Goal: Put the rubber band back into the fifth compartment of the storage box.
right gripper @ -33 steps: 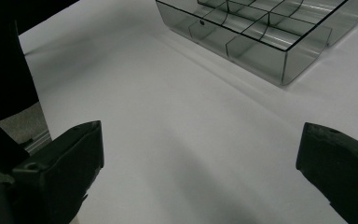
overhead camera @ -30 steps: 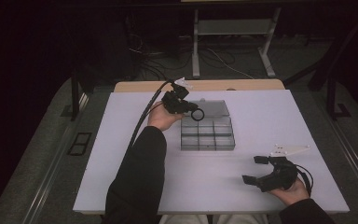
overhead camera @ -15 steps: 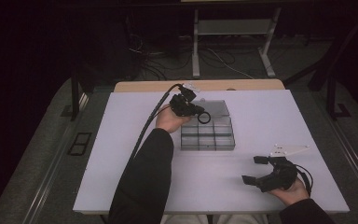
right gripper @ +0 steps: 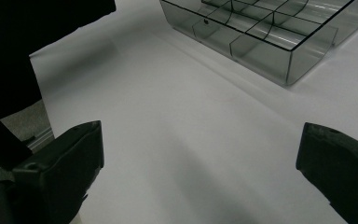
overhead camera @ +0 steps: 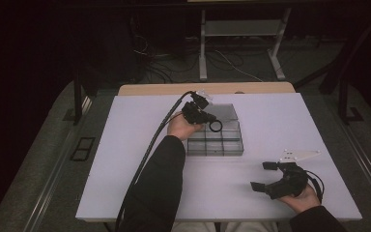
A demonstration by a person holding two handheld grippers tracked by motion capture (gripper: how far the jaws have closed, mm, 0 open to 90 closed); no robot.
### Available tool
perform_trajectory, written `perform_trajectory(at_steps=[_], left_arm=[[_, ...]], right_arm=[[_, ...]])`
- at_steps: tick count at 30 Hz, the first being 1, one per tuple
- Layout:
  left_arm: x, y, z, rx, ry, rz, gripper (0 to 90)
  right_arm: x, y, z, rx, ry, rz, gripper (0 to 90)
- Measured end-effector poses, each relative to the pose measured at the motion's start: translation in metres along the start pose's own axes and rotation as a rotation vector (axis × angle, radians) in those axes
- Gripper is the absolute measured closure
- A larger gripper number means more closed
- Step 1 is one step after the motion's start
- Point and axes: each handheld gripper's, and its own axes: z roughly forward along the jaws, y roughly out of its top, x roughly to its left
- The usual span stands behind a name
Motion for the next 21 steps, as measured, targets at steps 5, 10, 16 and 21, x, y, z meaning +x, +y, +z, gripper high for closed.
perform_trajectory(at_steps=[5,10,16,21], left_arm=[[-0.001,-0.001,0.008,0.024,-0.006,0.004,88.3],[-0.002,-0.003,0.014,0.043,-0.006,0.002,88.3],[-0.003,-0.005,0.019,0.054,-0.003,-0.013,88.2],[-0.002,-0.007,0.021,0.065,-0.005,-0.019,87.3]], right_arm=[[0.000,0.000,0.000,-0.001,0.001,-0.006,0.3],[0.000,0.000,0.000,-0.001,0.001,-0.004,0.4],[0.000,0.000,0.000,-0.001,0.002,-0.006,0.3],[0.000,0.000,0.000,0.001,0.005,-0.007,0.3]])
